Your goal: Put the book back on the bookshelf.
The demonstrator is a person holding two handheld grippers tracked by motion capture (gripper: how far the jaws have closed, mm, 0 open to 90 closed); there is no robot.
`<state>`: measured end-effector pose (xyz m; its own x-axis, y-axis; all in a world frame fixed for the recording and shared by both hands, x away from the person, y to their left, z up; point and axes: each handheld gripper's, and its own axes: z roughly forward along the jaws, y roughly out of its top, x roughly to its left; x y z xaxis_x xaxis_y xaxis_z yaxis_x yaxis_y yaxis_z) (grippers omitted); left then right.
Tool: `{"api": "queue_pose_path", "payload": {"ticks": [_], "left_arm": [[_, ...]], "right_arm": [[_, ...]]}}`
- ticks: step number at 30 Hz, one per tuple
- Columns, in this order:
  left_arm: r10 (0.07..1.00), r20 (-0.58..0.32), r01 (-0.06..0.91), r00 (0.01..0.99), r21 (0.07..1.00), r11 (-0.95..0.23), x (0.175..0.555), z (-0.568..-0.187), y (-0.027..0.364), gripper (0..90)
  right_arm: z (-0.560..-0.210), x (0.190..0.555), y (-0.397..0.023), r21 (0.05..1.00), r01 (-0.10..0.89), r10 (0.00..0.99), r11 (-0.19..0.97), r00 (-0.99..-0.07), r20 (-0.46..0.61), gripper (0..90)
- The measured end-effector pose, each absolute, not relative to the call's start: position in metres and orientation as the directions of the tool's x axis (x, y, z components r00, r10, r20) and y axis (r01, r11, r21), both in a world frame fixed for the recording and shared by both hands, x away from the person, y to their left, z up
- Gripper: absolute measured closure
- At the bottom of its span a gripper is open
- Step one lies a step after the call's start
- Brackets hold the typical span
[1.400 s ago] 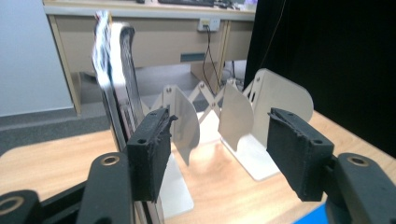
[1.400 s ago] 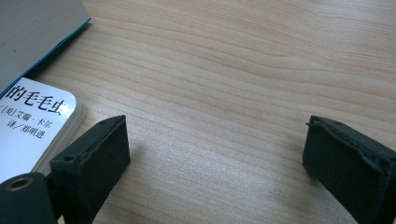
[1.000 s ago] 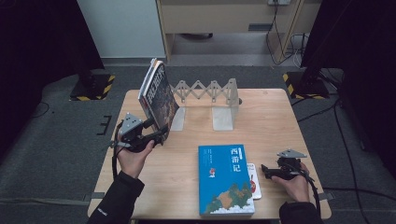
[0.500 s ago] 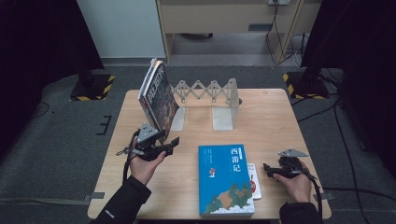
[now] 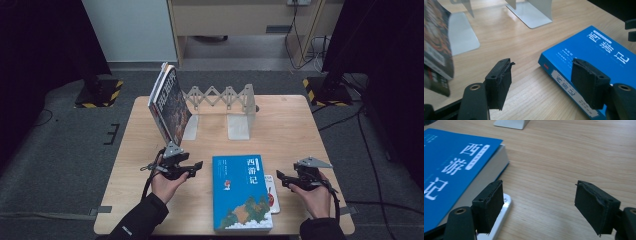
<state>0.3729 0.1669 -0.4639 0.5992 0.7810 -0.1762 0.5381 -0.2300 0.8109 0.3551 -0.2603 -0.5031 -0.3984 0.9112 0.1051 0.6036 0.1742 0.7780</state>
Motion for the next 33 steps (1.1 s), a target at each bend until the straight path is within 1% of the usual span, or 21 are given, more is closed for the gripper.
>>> {"api": "queue_pose_path", "payload": {"ticks": [6, 12, 19, 23, 24, 29, 30, 33], "left_arm": [[0.767, -0.177, 0.553, 0.617, 0.79, -0.263, 0.374, -0.476, 0.156, 31.7], [0.751, -0.192, 0.579, 0.631, 0.761, -0.292, 0.376, -0.489, 0.142, 30.8], [0.733, -0.197, 0.591, 0.651, 0.737, -0.327, 0.377, -0.5, 0.129, 29.0], [0.726, -0.23, 0.603, 0.648, 0.737, -0.304, 0.378, -0.503, 0.126, 27.1], [0.723, -0.242, 0.608, 0.647, 0.736, -0.297, 0.379, -0.505, 0.126, 24.0], [0.699, -0.327, 0.641, 0.636, 0.728, -0.243, 0.383, -0.513, 0.123, 21.4], [0.698, -0.332, 0.643, 0.635, 0.727, -0.239, 0.383, -0.514, 0.123, 19.7], [0.691, -0.36, 0.654, 0.627, 0.725, -0.216, 0.385, -0.517, 0.123, 18.7]], "right_arm": [[-0.501, 0.353, -0.249, 0.781, 0.597, 0.893, 0.181, -0.433, 0.125, 22.3], [-0.499, 0.351, -0.238, 0.788, 0.586, 0.874, 0.186, -0.465, 0.139, 23.2], [-0.499, 0.349, -0.227, 0.78, 0.596, 0.855, 0.189, -0.491, 0.167, 23.4], [-0.5, 0.349, -0.221, 0.777, 0.603, 0.843, 0.183, -0.503, 0.192, 23.8], [-0.5, 0.348, -0.218, 0.772, 0.608, 0.839, 0.182, -0.505, 0.2, 23.9], [-0.501, 0.348, -0.212, 0.765, 0.615, 0.832, 0.192, -0.515, 0.206, 24.4], [-0.502, 0.348, -0.21, 0.757, 0.623, 0.829, 0.195, -0.517, 0.212, 24.4], [-0.504, 0.349, -0.208, 0.749, 0.634, 0.829, 0.193, -0.514, 0.222, 24.5]]}}
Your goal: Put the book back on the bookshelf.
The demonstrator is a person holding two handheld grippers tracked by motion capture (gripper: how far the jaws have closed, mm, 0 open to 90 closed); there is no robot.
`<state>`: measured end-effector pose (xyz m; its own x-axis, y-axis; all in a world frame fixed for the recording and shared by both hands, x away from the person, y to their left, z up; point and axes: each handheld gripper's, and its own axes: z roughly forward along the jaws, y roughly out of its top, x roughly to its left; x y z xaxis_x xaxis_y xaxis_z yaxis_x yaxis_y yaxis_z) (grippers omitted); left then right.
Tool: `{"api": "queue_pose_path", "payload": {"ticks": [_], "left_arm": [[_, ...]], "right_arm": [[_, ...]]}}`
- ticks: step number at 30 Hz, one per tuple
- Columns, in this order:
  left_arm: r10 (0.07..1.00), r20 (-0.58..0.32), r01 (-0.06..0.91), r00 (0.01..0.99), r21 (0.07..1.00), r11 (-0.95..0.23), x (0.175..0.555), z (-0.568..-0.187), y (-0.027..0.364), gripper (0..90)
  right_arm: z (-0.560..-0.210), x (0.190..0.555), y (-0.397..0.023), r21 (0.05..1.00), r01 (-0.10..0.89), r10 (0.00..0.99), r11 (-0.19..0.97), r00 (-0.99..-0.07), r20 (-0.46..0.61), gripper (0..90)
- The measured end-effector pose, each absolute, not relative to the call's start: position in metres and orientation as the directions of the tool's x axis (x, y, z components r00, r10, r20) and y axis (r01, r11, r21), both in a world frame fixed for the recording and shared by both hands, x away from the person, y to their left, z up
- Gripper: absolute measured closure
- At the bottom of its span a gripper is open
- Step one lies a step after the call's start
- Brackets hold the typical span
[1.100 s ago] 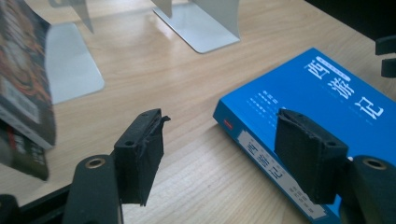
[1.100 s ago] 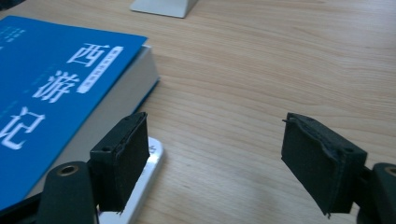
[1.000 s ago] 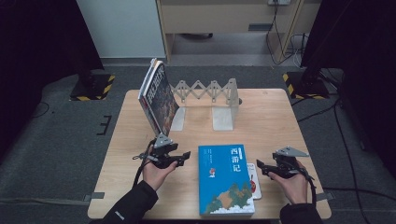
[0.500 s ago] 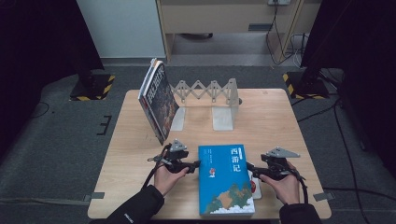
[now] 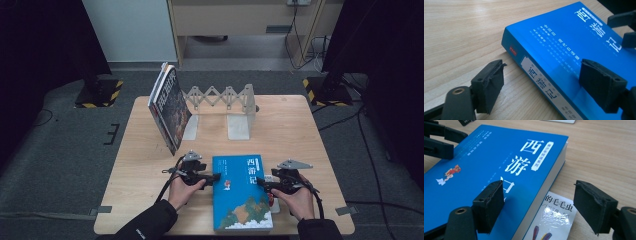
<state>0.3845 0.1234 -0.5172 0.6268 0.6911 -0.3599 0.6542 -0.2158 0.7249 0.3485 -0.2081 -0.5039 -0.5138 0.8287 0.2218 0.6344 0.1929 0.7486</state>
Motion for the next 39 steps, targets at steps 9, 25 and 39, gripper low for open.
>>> {"api": "queue_pose_path", "payload": {"ticks": [9, 25, 39], "left_arm": [[0.651, -0.428, 0.667, 0.627, 0.727, -0.163, 0.388, -0.527, 0.121, 18.1], [0.597, -0.541, 0.703, 0.593, 0.709, -0.056, 0.392, -0.545, 0.117, 12.0], [0.602, -0.55, 0.708, 0.579, 0.705, -0.036, 0.392, -0.546, 0.116, 12.0]], "right_arm": [[-0.508, 0.35, -0.205, 0.732, 0.661, 0.822, 0.161, -0.5, 0.271, 24.3], [-0.512, 0.351, -0.201, 0.724, 0.678, 0.812, 0.129, -0.491, 0.316, 24.5], [-0.514, 0.352, -0.199, 0.722, 0.682, 0.803, 0.116, -0.492, 0.336, 24.5]]}}
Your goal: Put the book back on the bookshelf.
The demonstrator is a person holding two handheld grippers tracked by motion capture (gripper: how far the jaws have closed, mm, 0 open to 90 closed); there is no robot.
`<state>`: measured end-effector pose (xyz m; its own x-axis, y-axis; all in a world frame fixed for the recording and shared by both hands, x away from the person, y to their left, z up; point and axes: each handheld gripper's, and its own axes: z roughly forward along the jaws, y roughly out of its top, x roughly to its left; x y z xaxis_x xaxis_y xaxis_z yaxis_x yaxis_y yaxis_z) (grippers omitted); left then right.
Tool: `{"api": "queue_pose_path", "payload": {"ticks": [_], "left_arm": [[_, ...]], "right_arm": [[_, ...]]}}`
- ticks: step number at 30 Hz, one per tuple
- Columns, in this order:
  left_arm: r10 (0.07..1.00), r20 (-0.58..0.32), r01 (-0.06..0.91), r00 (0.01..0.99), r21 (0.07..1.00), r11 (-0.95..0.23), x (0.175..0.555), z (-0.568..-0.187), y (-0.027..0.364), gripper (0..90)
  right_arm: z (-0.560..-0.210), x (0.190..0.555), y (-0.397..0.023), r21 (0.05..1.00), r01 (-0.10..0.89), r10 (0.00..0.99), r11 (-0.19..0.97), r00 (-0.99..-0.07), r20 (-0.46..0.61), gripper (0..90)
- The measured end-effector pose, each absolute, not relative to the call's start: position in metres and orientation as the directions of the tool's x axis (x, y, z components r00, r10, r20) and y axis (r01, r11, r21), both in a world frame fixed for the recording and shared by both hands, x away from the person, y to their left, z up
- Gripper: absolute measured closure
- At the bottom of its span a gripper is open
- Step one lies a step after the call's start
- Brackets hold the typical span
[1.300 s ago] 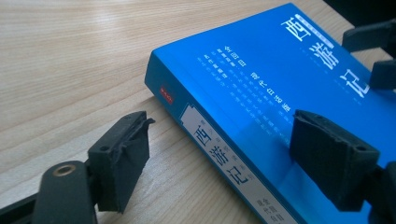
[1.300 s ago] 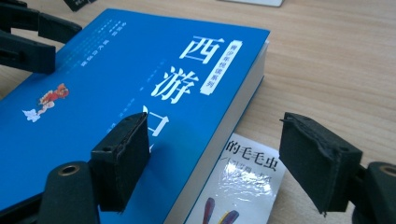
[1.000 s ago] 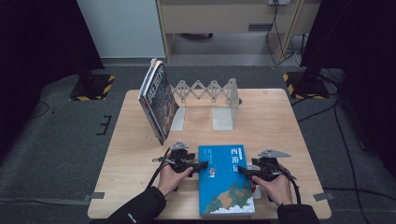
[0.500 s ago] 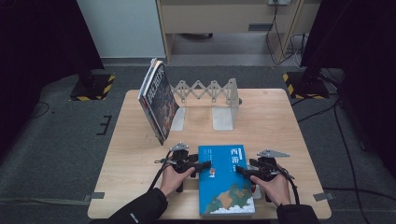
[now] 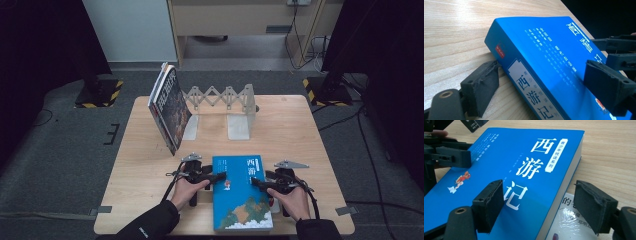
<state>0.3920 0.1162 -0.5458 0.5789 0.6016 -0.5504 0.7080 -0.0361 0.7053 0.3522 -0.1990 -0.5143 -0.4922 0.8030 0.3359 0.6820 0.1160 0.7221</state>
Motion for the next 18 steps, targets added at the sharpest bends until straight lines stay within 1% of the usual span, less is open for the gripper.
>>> {"api": "queue_pose_path", "payload": {"ticks": [7, 8, 9, 12, 14, 18], "left_arm": [[0.606, -0.542, 0.704, 0.582, 0.709, -0.042, 0.3914, -0.5454, 0.1142, 10.2], [0.602, -0.541, 0.702, 0.587, 0.71, -0.047, 0.3915, -0.5453, 0.1135, 6.8], [0.6, -0.54, 0.701, 0.59, 0.711, -0.049, 0.3916, -0.5452, 0.1127, 6.8], [0.593, -0.547, 0.702, 0.591, 0.711, -0.045, 0.3917, -0.5455, 0.1115, 2.3], [0.585, -0.556, 0.705, 0.59, 0.708, -0.038, 0.3919, -0.5459, 0.1116, 1.6], [0.596, -0.545, 0.702, 0.589, 0.711, -0.044, 0.3914, -0.5454, 0.1108, 2.0]], "right_arm": [[-0.5149, 0.3522, -0.1976, 0.72, 0.685, 0.798, 0.112, -0.494, 0.346, 24.6], [-0.515, 0.3522, -0.1976, 0.719, 0.686, 0.797, 0.112, -0.494, 0.347, 24.6], [-0.515, 0.3522, -0.1976, 0.719, 0.686, 0.797, 0.112, -0.494, 0.347, 24.6], [-0.5153, 0.3523, -0.1971, 0.718, 0.687, 0.795, 0.109, -0.494, 0.352, 25.0], [-0.5156, 0.3523, -0.1971, 0.717, 0.689, 0.793, 0.108, -0.495, 0.356, 25.0], [-0.5161, 0.3524, -0.1971, 0.716, 0.691, 0.791, 0.104, -0.494, 0.362, 25.1]]}}
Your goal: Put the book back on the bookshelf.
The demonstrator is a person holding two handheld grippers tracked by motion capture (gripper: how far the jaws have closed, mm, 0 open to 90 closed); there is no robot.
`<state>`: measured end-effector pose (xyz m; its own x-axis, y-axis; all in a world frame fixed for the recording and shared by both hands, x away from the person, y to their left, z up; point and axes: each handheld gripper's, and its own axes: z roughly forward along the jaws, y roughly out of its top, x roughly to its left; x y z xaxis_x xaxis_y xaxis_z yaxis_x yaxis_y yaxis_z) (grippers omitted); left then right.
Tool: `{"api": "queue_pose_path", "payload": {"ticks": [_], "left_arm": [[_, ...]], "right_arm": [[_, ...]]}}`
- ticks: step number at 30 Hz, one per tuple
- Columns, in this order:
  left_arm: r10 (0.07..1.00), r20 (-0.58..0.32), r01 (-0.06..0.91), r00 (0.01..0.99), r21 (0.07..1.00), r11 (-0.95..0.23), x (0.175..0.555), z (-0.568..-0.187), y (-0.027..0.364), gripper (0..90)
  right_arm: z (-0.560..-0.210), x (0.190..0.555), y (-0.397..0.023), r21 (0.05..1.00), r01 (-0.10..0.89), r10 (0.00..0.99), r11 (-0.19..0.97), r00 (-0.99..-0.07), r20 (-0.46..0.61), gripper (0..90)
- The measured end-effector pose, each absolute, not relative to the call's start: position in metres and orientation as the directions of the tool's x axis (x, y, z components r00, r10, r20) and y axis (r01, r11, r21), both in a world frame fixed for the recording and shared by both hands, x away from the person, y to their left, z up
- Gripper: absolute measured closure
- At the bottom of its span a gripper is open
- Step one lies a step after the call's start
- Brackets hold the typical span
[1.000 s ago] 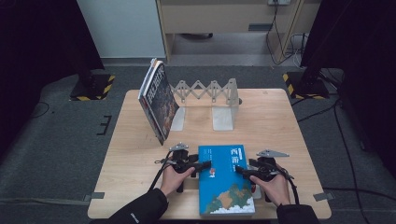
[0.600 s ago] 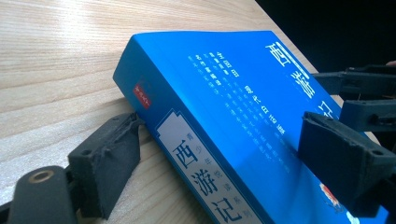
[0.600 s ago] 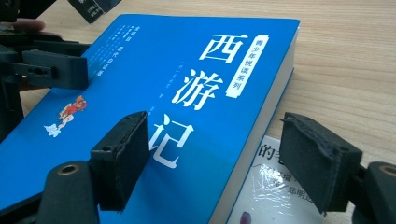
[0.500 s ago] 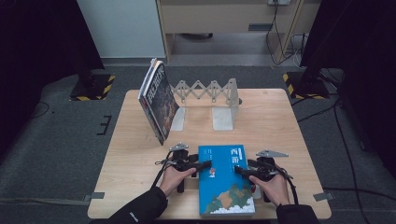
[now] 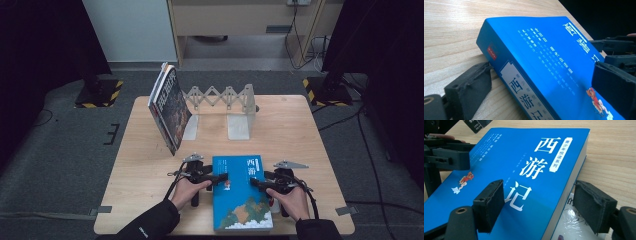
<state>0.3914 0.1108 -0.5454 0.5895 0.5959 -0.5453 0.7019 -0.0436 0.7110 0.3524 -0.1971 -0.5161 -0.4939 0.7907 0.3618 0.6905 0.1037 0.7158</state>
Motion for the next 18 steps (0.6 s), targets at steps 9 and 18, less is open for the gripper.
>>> {"api": "queue_pose_path", "payload": {"ticks": [9, 18], "left_arm": [[0.611, -0.548, 0.715, 0.572, 0.698, -0.043, 0.3913, -0.544, 0.1135, 12.6], [0.577, -0.613, 0.766, 0.539, 0.642, -0.034, 0.392, -0.5427, 0.116, 20.9]], "right_arm": [[-0.5171, 0.3528, -0.195, 0.715, 0.692, 0.782, 0.102, -0.5, 0.372, 25.6], [-0.5175, 0.3528, -0.1955, 0.711, 0.696, 0.782, 0.099, -0.496, 0.377, 25.6]]}}
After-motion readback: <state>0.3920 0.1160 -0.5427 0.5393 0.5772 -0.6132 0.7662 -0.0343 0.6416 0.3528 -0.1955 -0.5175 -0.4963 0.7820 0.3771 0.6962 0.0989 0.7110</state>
